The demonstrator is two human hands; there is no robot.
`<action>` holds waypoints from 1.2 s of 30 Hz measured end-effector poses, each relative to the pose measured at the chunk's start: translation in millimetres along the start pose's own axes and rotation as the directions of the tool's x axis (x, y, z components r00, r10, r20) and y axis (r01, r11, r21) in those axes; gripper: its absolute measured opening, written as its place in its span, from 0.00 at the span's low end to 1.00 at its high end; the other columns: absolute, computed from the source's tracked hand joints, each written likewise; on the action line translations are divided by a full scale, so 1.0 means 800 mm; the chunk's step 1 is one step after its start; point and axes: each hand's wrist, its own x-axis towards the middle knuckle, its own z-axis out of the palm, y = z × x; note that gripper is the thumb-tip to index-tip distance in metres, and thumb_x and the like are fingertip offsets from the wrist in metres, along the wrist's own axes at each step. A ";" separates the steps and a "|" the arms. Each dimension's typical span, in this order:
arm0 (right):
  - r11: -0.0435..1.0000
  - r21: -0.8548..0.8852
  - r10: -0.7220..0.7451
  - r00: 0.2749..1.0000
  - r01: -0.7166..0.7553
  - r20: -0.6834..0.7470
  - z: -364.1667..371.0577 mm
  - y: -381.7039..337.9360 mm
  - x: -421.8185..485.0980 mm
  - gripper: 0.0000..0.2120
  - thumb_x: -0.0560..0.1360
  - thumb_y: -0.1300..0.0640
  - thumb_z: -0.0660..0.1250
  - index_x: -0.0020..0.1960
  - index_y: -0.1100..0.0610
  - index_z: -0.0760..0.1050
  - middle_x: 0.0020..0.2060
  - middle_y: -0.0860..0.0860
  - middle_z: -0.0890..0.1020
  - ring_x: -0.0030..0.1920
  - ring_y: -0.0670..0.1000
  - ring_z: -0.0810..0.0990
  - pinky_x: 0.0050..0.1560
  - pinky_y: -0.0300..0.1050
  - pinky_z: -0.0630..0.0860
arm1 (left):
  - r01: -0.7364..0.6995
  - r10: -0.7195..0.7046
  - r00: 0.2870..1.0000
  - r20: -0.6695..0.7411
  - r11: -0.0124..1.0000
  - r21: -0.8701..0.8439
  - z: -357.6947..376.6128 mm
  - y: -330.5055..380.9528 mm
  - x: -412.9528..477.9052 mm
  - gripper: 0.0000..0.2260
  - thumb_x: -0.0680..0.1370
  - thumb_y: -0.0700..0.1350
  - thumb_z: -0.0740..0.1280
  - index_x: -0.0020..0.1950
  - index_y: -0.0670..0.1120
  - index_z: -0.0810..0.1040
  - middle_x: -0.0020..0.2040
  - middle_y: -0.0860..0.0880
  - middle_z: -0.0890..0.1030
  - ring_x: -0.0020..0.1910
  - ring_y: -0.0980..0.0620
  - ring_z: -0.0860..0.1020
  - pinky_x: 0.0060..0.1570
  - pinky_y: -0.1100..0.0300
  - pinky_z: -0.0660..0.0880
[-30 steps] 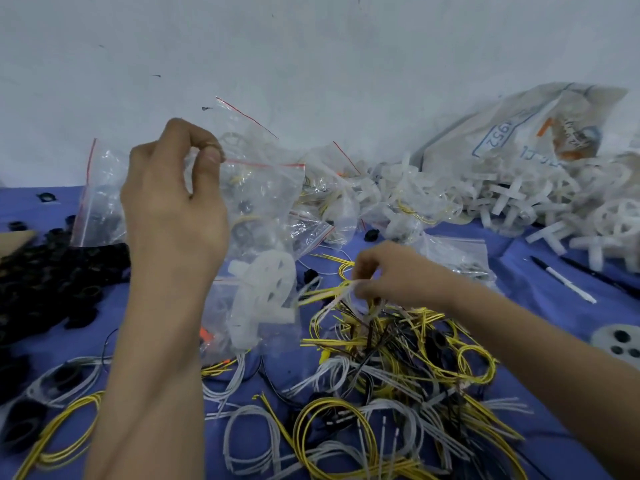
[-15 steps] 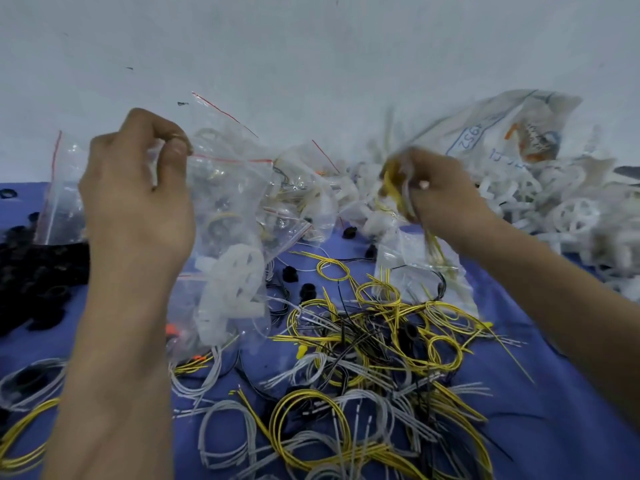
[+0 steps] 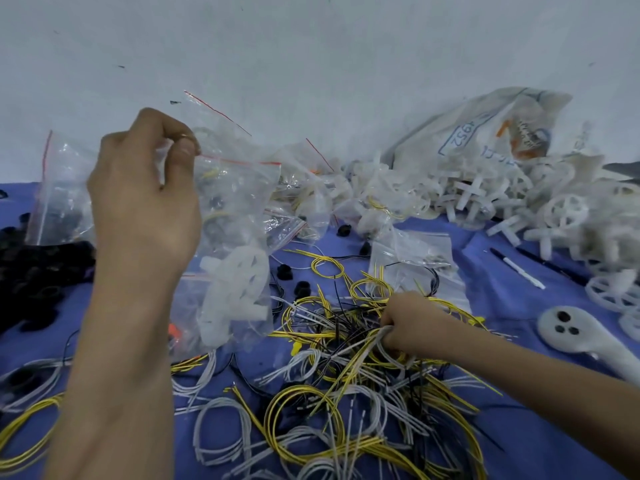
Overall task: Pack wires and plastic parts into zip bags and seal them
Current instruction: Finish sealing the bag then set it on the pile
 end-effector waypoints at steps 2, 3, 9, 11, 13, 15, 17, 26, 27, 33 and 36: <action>0.999 -0.040 0.027 0.999 -0.028 -0.027 0.006 -0.005 0.002 0.14 0.71 0.61 0.64 0.28 0.58 0.66 0.24 0.53 0.65 0.25 0.51 0.63 0.25 0.38 0.61 | -0.003 0.003 1.000 0.010 1.000 -0.009 0.001 0.000 0.000 0.06 0.79 0.48 0.57 0.49 0.54 0.73 0.54 0.42 0.78 0.53 0.49 0.75 0.45 0.64 0.64; 0.998 -0.061 0.028 0.999 -0.031 -0.042 0.009 -0.007 0.001 0.13 0.71 0.61 0.64 0.29 0.58 0.66 0.25 0.53 0.66 0.26 0.52 0.65 0.28 0.40 0.63 | -0.004 0.005 1.000 0.019 1.000 -0.013 0.002 0.000 0.001 0.06 0.79 0.48 0.57 0.48 0.53 0.73 0.54 0.42 0.78 0.54 0.48 0.75 0.46 0.63 0.64; 0.982 -0.189 -0.019 0.994 -0.002 -0.111 -0.007 -0.008 -0.001 0.15 0.68 0.56 0.68 0.29 0.57 0.65 0.27 0.52 0.67 0.29 0.54 0.69 0.26 0.38 0.60 | -0.027 0.029 0.998 0.048 0.998 -0.053 0.000 0.006 0.001 0.06 0.78 0.47 0.57 0.47 0.54 0.73 0.50 0.49 0.78 0.49 0.46 0.75 0.48 0.54 0.71; 0.992 -0.121 -0.028 0.999 0.023 -0.045 -0.039 -0.001 0.001 0.14 0.70 0.56 0.69 0.30 0.53 0.67 0.28 0.50 0.70 0.31 0.52 0.71 0.27 0.38 0.62 | -0.026 0.031 0.996 0.080 0.997 -0.067 0.001 0.008 0.000 0.05 0.77 0.46 0.58 0.47 0.54 0.73 0.48 0.51 0.78 0.45 0.48 0.75 0.46 0.56 0.71; 0.998 0.018 -0.054 0.996 0.053 0.072 -0.081 0.007 0.002 0.11 0.71 0.58 0.69 0.33 0.51 0.71 0.29 0.49 0.75 0.29 0.48 0.72 0.27 0.37 0.66 | -0.043 0.049 0.992 0.113 0.997 -0.057 0.000 0.011 -0.001 0.05 0.77 0.46 0.59 0.47 0.52 0.74 0.47 0.53 0.79 0.44 0.50 0.75 0.46 0.61 0.68; 0.981 0.184 -0.082 0.993 0.064 0.090 -0.123 0.014 0.002 0.08 0.72 0.61 0.69 0.35 0.52 0.76 0.29 0.49 0.78 0.26 0.46 0.73 0.25 0.36 0.69 | -0.107 0.116 0.981 0.158 0.992 -0.063 -0.004 0.016 -0.001 0.06 0.76 0.46 0.60 0.47 0.52 0.76 0.43 0.61 0.79 0.42 0.61 0.75 0.45 0.69 0.67; 0.942 0.326 -0.096 0.994 0.077 0.042 -0.159 0.022 0.001 0.08 0.71 0.64 0.70 0.36 0.54 0.79 0.26 0.48 0.78 0.25 0.45 0.72 0.25 0.35 0.69 | -0.190 0.201 0.952 0.230 0.979 -0.067 -0.009 0.020 -0.002 0.04 0.76 0.46 0.61 0.44 0.54 0.75 0.40 0.66 0.78 0.41 0.70 0.74 0.43 0.78 0.64; -0.311 0.861 0.173 0.915 0.402 -0.365 -0.230 -0.020 0.005 0.11 0.78 0.68 0.61 0.37 0.65 0.74 0.24 0.54 0.77 0.24 0.47 0.78 0.30 0.37 0.78 | -0.190 0.224 0.867 0.446 0.975 -0.119 -0.007 0.036 -0.011 0.05 0.74 0.50 0.61 0.41 0.57 0.75 0.43 0.57 0.79 0.47 0.57 0.75 0.52 0.62 0.69; -0.445 0.813 0.124 0.925 0.375 -0.358 -0.226 -0.037 0.009 0.16 0.78 0.68 0.59 0.33 0.66 0.75 0.23 0.54 0.78 0.24 0.48 0.79 0.29 0.36 0.79 | -0.198 0.234 0.858 0.458 0.972 -0.126 -0.006 0.037 -0.011 0.04 0.74 0.50 0.61 0.45 0.58 0.75 0.44 0.58 0.79 0.47 0.57 0.75 0.52 0.62 0.69; 0.148 0.972 -0.499 0.862 0.181 -0.084 -0.152 -0.108 0.007 0.13 0.78 0.71 0.57 0.38 0.69 0.76 0.32 0.57 0.78 0.30 0.48 0.79 0.37 0.43 0.82 | -0.149 0.241 0.838 0.490 0.964 -0.218 -0.006 0.035 -0.012 0.04 0.76 0.54 0.58 0.47 0.63 0.71 0.49 0.61 0.76 0.47 0.64 0.74 0.43 0.74 0.67; 0.693 0.639 -0.543 0.825 0.334 0.158 -0.147 -0.115 0.006 0.04 0.75 0.72 0.61 0.42 0.69 0.73 0.36 0.59 0.76 0.35 0.49 0.75 0.37 0.42 0.77 | -0.158 0.275 0.828 0.488 0.951 -0.267 -0.008 0.036 -0.013 0.07 0.75 0.59 0.57 0.46 0.62 0.72 0.48 0.54 0.78 0.48 0.61 0.75 0.48 0.71 0.68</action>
